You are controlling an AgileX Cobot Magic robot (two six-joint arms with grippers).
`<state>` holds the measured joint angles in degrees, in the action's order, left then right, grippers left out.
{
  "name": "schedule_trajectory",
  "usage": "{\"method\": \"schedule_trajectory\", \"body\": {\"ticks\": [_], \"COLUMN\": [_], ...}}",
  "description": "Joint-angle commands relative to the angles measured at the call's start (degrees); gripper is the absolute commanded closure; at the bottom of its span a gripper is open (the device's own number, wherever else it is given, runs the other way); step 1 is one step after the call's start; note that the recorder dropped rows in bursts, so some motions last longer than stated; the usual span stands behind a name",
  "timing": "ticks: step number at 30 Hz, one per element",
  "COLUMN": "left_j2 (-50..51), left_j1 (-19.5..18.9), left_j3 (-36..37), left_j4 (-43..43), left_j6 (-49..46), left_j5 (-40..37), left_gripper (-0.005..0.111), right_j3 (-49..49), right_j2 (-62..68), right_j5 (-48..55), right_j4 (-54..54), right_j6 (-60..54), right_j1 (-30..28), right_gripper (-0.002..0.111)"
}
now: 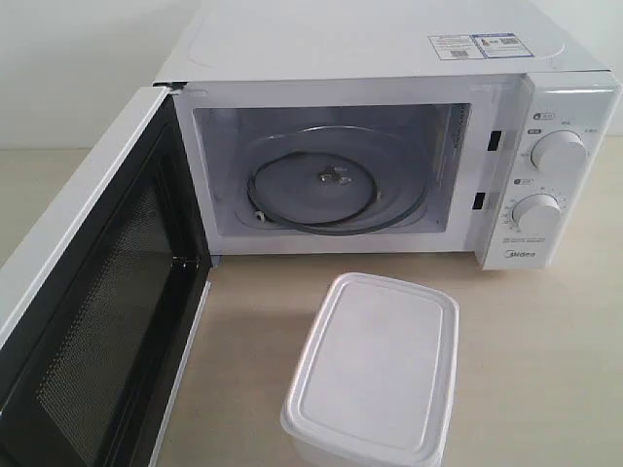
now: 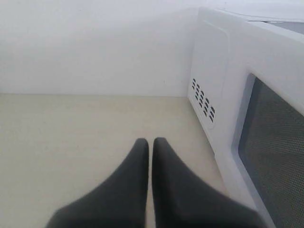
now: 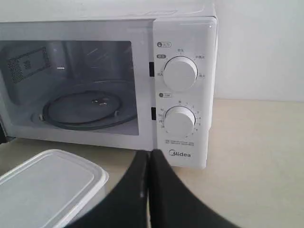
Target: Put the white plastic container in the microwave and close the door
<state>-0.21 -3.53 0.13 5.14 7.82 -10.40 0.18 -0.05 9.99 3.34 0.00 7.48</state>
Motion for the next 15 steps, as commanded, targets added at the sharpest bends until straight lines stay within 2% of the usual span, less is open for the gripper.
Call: {"method": "schedule_trajectory", "body": {"ticks": [1, 10, 12, 14, 15], "left_j2": [0.21, 0.21, 0.21, 0.21, 0.21], "left_j1": [0.2, 0.2, 0.2, 0.2, 0.2], "left_j3": [-0.13, -0.13, -0.13, -0.13, -0.13], "left_j4": [0.0, 0.0, 0.0, 0.0, 0.0], "left_j6": [0.14, 0.14, 0.14, 0.14, 0.14], "left_j5": [0.26, 0.26, 0.26, 0.26, 0.26], "left_gripper": [0.103, 0.103, 0.103, 0.103, 0.103], "right_j3": [-0.18, -0.18, -0.18, -0.18, -1.3], "right_j2": [0.05, 0.05, 0.05, 0.05, 0.05], "right_j5": [-4.94, -26.63, -40.06, -51.78, -52.31], "right_j4": [-0.18, 1.06, 1.06, -0.26, -1.15], "right_j6": [0.0, 8.1, 16.97, 19.5, 19.5], "right_j1": [-0.22, -0.22, -0.22, -0.22, -0.22], "right_gripper": [0.108, 0.108, 0.108, 0.108, 0.108]}}
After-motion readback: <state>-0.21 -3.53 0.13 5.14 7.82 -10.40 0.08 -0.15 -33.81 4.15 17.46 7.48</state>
